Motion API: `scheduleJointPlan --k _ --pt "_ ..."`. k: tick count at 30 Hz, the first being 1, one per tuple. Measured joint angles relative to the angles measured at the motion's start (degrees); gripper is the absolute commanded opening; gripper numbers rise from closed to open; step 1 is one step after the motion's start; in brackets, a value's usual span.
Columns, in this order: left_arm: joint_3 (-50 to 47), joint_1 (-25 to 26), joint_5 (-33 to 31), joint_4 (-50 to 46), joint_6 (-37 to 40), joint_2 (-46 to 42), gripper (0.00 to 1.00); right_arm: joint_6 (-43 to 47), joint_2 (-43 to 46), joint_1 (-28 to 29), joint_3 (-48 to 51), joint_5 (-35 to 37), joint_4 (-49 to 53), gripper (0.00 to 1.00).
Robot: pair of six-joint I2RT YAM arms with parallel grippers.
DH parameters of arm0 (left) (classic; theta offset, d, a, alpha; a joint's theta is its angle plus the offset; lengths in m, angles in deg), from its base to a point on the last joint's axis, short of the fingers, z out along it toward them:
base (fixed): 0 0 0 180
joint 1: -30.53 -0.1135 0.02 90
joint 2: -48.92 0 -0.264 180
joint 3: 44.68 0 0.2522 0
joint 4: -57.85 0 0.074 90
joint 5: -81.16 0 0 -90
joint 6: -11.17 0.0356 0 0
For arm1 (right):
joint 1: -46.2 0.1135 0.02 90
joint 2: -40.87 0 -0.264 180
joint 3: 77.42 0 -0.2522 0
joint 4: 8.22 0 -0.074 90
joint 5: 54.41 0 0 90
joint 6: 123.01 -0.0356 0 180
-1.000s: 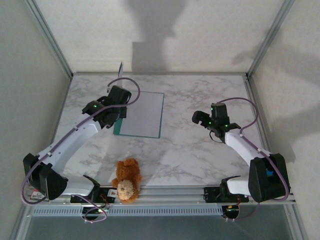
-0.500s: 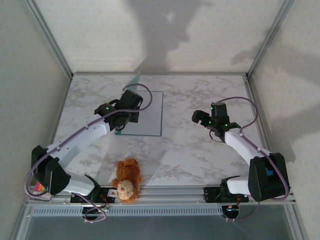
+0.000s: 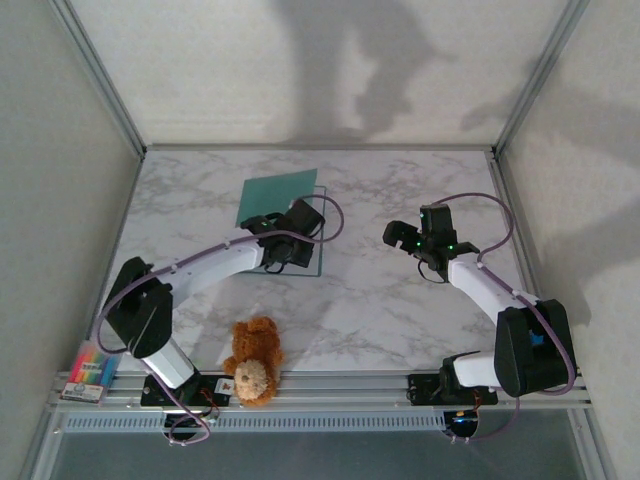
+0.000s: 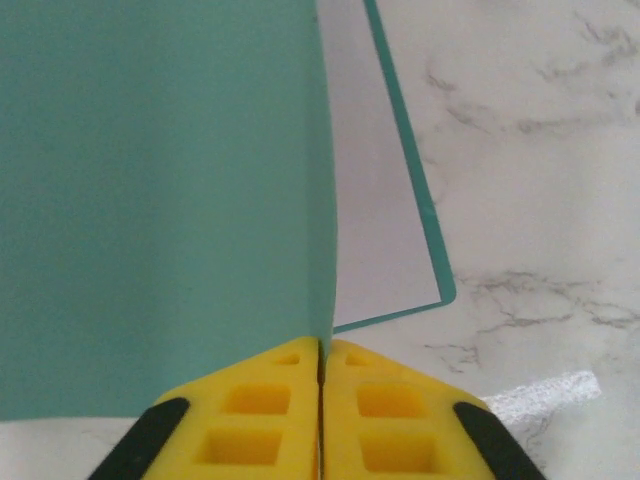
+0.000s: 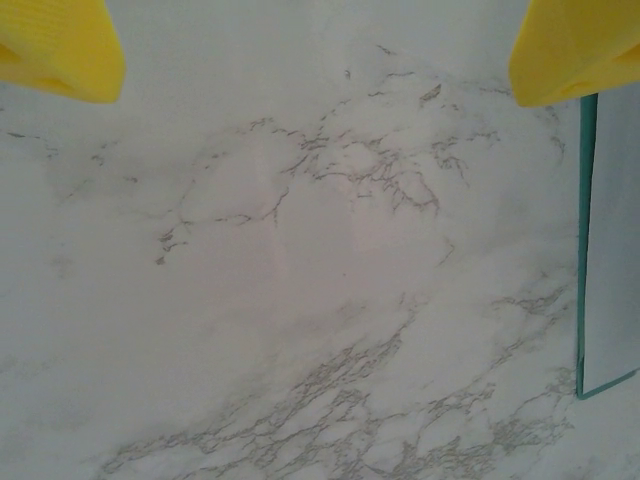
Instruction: Put the files into the folder
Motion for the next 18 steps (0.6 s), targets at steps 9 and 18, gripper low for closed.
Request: scheduleJointPlan --k 9,18 --pt "1.92 5.33 4.96 3.32 -1.18 6.97 0.38 -0.35 0.0 0.0 0.0 0.0 0.22 0.99" --pt "6.12 6.86 9.55 10.49 -3.5 10.75 0.49 -0.76 -0.87 0.0 -0.39 -0.15 0.22 0.99"
